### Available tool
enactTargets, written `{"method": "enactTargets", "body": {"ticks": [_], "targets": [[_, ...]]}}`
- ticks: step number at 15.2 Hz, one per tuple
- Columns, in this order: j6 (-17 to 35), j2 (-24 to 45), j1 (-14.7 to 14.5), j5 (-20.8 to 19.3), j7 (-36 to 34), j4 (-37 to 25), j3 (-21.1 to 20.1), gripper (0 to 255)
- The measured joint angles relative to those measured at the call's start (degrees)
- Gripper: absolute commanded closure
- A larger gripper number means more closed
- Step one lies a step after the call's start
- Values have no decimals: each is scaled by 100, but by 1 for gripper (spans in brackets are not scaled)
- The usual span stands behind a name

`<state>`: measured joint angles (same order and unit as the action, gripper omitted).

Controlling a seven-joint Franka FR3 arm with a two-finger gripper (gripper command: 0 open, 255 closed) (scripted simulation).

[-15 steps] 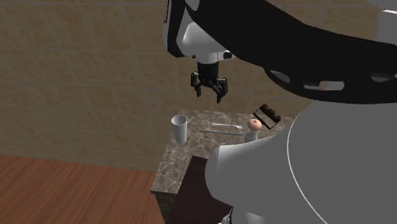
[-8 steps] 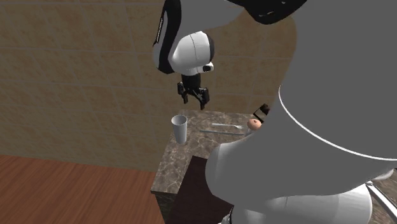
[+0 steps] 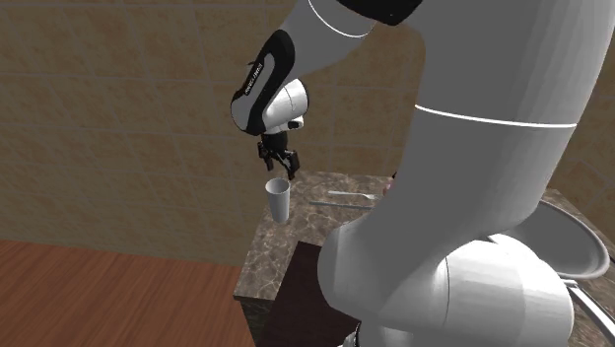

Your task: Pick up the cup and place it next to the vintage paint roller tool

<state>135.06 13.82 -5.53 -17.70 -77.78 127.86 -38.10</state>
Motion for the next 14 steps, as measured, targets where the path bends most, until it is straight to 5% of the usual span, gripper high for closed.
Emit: {"method": "enactTargets", "body": {"ticks": [5,14], "targets": [[-141,1169,-702,-766,-914,-938,361,0],[207,1750,-973,-1210,-1247,-1073,690,0]]}}
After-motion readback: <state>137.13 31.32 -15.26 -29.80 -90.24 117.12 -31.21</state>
